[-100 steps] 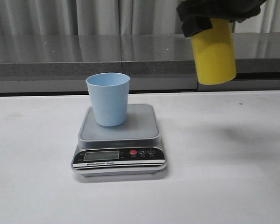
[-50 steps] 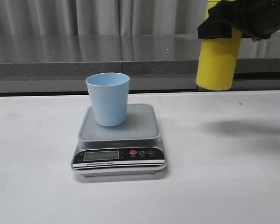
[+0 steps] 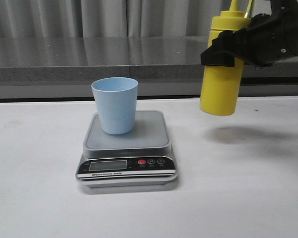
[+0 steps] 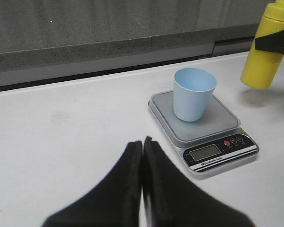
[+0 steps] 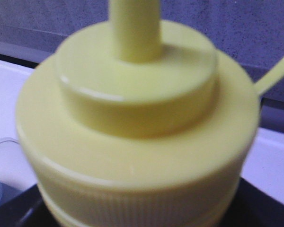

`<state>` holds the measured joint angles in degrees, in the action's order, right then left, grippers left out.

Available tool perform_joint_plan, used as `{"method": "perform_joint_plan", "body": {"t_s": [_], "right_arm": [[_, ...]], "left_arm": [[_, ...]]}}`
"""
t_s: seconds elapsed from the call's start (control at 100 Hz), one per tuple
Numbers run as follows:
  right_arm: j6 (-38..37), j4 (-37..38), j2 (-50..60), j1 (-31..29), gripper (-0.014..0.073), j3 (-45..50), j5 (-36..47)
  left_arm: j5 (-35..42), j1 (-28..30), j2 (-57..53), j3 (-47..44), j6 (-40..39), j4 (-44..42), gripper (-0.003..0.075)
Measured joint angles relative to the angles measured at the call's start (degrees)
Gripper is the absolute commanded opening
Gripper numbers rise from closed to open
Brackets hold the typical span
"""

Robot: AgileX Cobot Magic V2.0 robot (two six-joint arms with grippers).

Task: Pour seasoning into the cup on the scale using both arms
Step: 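Lower the yellow bottle back onto the table with the right gripper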

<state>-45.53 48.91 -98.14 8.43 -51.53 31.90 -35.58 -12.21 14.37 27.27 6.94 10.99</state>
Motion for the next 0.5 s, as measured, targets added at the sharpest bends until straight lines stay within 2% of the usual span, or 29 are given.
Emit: {"method": "perform_joint_plan", "body": {"t_s": [0.37,0.5], "right_arm": [[2.2,0.4,0.0,0.0,-0.0060,0.0,0.1],[3.9,0.4,-0.9,0.0,-0.0060,0.0,3.6]], "left_arm": [[0.0,0.0,0.0,0.0,0.0,0.0,-0.0020],[0.0,0.0,0.0,0.0,0.0,0.0,-0.0020]]}}
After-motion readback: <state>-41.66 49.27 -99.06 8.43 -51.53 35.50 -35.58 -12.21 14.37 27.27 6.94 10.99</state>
